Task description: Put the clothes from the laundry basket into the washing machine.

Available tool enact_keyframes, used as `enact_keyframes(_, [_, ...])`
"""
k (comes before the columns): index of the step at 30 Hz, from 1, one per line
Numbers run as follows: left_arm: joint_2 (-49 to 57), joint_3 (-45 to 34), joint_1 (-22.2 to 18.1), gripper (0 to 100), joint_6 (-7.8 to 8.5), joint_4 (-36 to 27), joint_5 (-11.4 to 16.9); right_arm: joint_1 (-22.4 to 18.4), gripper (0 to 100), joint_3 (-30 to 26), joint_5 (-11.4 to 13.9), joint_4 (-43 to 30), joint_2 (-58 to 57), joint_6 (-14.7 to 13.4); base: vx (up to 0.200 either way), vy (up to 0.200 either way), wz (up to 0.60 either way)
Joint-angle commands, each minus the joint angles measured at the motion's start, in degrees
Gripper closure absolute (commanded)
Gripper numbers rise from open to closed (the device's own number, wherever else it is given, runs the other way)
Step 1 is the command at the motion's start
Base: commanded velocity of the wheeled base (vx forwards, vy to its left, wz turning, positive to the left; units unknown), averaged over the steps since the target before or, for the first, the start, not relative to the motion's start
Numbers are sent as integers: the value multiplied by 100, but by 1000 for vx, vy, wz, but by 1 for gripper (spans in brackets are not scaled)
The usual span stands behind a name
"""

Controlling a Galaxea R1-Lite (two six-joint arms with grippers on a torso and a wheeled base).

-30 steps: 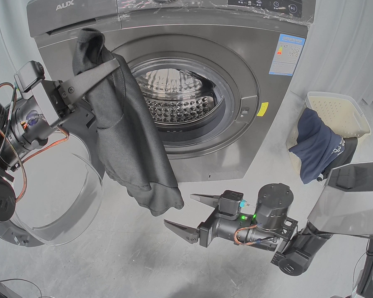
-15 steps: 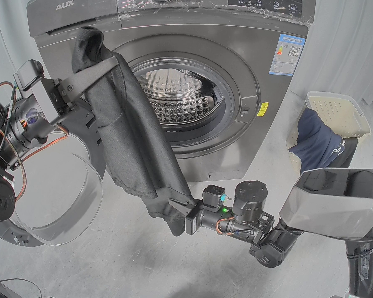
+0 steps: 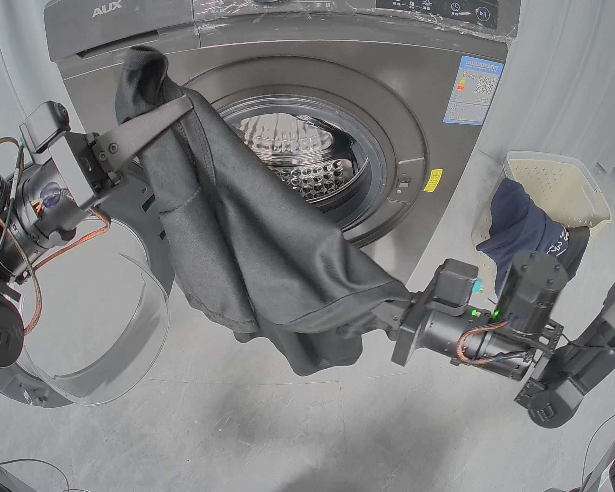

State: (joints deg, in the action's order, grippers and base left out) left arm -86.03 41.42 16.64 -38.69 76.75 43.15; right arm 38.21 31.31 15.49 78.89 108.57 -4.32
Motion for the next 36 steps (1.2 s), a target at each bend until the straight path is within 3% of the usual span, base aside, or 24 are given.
enact_keyframes(1, [104,-117,-20,100,2,15,-9,-235,100,-204,33,-40,-767,-8,0,0,0])
enact_keyframes(7, [209,-372,-100,100,11,138,26,-964,100,-46,305,-286,-1286,-192,0,0,0])
enact_keyframes(10, [236,-460,-100,100,11,182,61,-1087,100,69,314,-479,-1558,-474,0,0,0])
enact_keyframes(13, [236,-592,-29,100,46,191,70,-1131,100,306,296,-822,-1918,-1045,0,0,0])
enact_keyframes(16, [236,-715,67,100,99,200,88,-1131,100,464,270,-963,-2059,-1238,0,0,0])
enact_keyframes(21, [227,-970,217,100,213,200,97,-1149,100,543,217,-998,-2085,-1291,0,0,0])
enact_keyframes(27, [174,-1427,595,100,547,191,70,-1105,100,534,-82,-998,-2068,-1335,0,0,0])
enact_keyframes(32, [34,-1611,648,100,600,191,9,-1105,100,640,-90,-1191,-2077,-1353,0,0,0])
enact_keyframes(36, [42,-1532,604,100,591,200,18,-1193,100,728,-90,-1464,-2085,-1546,0,0,0])
